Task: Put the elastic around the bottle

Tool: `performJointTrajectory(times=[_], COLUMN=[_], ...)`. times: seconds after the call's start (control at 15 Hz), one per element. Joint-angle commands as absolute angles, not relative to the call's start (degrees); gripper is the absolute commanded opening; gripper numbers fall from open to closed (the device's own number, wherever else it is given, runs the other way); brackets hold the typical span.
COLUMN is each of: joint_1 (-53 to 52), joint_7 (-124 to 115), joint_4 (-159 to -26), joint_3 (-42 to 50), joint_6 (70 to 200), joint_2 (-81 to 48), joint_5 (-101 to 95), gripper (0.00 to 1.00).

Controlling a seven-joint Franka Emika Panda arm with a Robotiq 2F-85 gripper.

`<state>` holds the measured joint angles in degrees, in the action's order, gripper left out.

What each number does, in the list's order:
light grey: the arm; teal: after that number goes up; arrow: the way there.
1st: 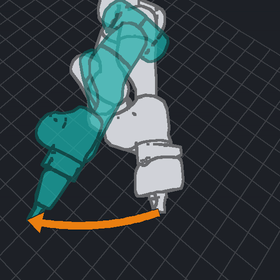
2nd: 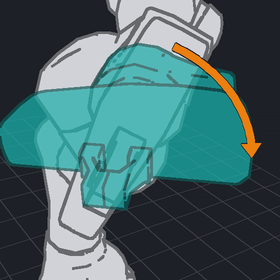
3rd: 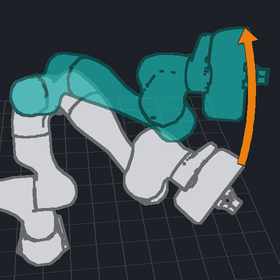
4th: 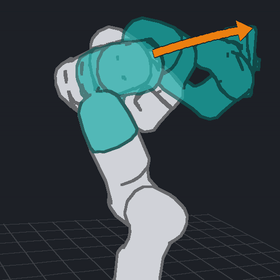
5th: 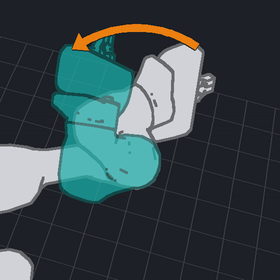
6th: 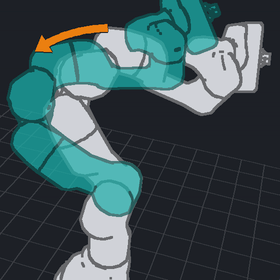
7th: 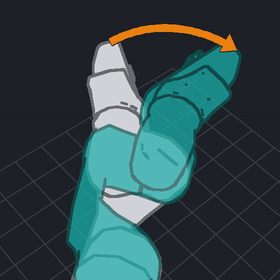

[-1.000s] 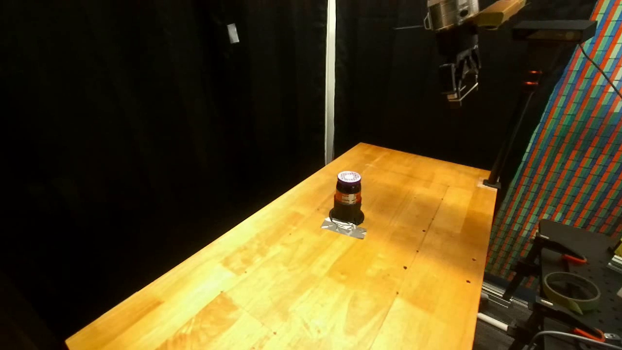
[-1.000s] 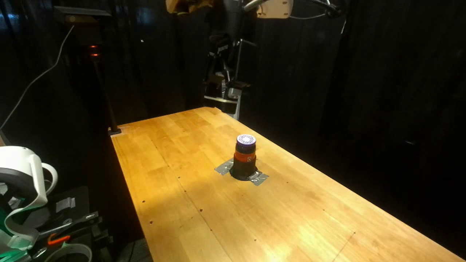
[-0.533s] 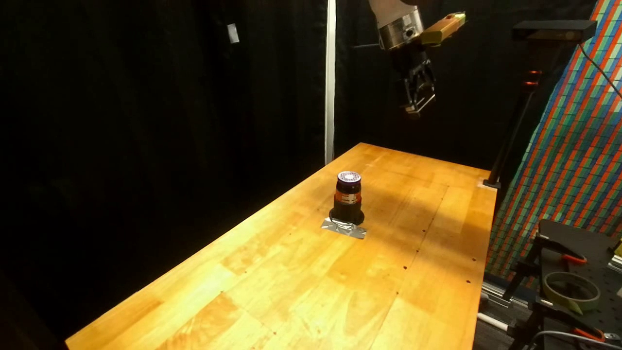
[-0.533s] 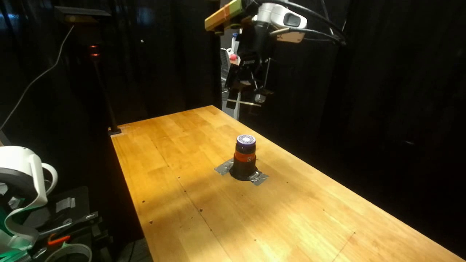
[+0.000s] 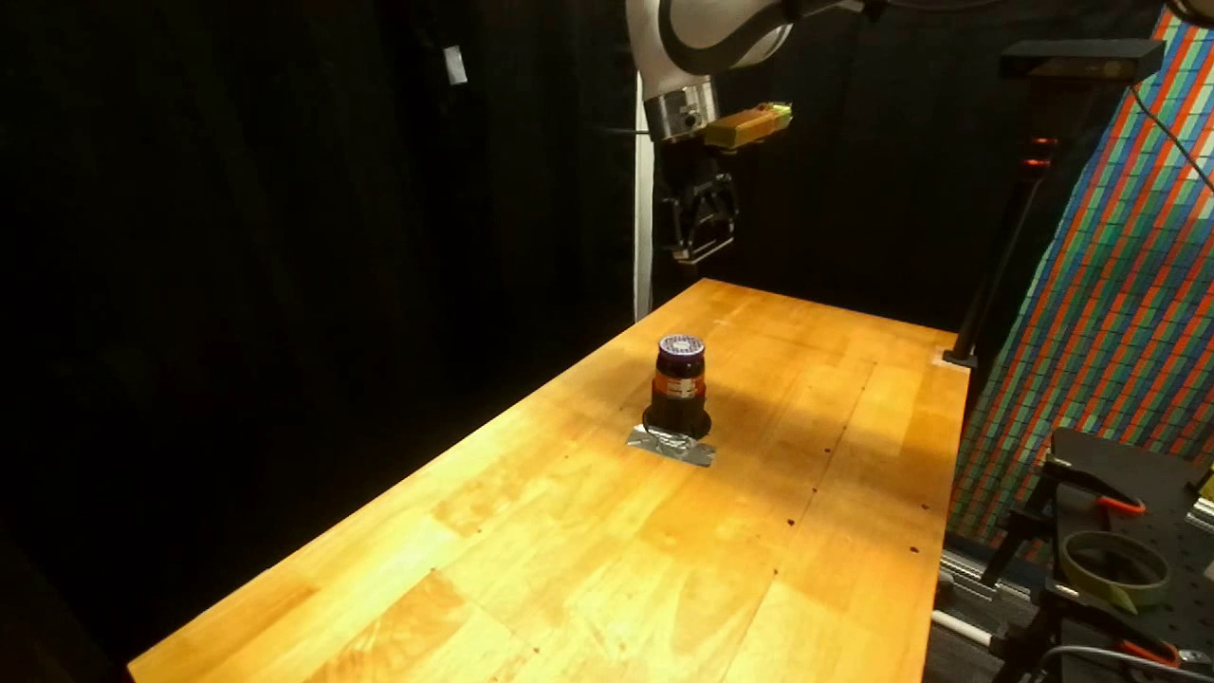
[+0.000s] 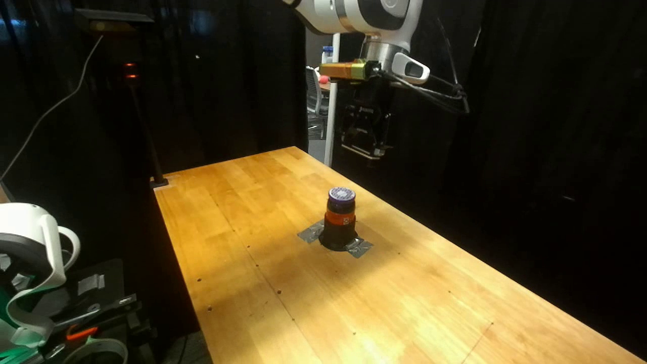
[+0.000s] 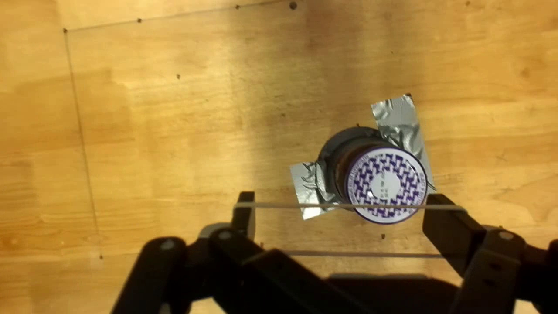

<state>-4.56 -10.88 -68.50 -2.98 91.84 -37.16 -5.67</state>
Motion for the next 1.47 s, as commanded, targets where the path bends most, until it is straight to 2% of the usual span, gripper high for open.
performJointTrajectory(times=[0.0, 0.33, 0.6, 1.4], joint_1=[-6.3, -7.3, -6.6, -5.1], joint_7=[-11.6, -11.4, -10.9, -12.2], joint_4=[-54.6, -43.3, -39.9, -44.0], joint_3=[-2.4, -2.2, -3.3, -3.8], joint_6=[91.2, 89.8, 85.2, 81.2], joint_2=[-48.0, -58.3, -62.1, -63.0], joint_5=[-3.2, -2.2, 0.7, 2.2], gripper=[1.0, 1.0, 1.0, 1.0])
